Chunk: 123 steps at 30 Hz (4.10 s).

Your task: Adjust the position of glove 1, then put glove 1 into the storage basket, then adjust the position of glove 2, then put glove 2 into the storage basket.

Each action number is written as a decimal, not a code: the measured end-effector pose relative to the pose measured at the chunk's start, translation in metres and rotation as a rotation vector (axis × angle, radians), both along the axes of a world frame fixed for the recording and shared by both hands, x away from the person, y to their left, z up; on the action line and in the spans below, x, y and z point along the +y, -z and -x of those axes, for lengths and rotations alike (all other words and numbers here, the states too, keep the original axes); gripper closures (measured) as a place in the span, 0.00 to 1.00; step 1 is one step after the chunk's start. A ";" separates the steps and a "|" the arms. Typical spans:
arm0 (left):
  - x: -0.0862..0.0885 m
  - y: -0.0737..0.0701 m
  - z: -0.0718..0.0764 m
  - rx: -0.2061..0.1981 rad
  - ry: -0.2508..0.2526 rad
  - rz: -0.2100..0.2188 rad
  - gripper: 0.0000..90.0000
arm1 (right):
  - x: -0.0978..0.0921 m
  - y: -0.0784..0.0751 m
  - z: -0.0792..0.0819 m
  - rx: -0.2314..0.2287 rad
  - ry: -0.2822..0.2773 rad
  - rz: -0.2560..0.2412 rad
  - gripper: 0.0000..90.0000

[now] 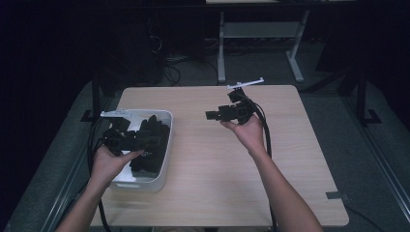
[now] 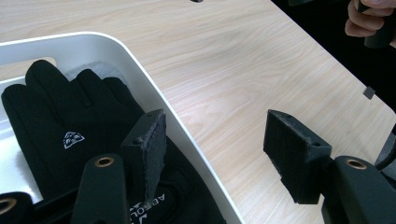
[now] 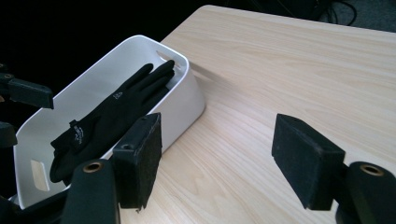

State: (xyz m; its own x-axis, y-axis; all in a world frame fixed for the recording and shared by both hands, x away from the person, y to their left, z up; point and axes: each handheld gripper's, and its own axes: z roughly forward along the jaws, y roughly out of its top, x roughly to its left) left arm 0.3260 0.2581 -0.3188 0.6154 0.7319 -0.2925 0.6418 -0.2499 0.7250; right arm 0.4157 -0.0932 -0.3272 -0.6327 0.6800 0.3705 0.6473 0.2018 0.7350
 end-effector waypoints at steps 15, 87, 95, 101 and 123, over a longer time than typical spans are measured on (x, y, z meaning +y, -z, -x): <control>-0.024 -0.005 0.000 -0.013 0.041 -0.007 0.40 | -0.039 0.007 0.015 0.015 0.052 -0.010 0.35; -0.115 0.019 0.003 0.014 0.175 -0.046 0.29 | -0.186 0.071 0.078 0.096 0.279 -0.017 0.30; -0.120 0.025 0.004 0.018 0.184 -0.050 0.29 | -0.199 0.082 0.086 0.111 0.305 -0.021 0.30; -0.124 0.026 0.006 0.013 0.190 -0.047 0.29 | -0.206 0.087 0.094 0.111 0.311 -0.014 0.30; -0.137 0.046 0.013 0.033 0.212 -0.050 0.29 | -0.227 0.108 0.123 0.114 0.330 0.003 0.30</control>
State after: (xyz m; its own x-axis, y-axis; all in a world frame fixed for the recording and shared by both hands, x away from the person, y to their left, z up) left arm 0.3126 0.1208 -0.3647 0.7479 0.6010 -0.2819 0.5943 -0.4171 0.6876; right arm 0.2928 -0.3199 -0.4353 -0.3334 0.8420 0.4241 0.7559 -0.0300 0.6540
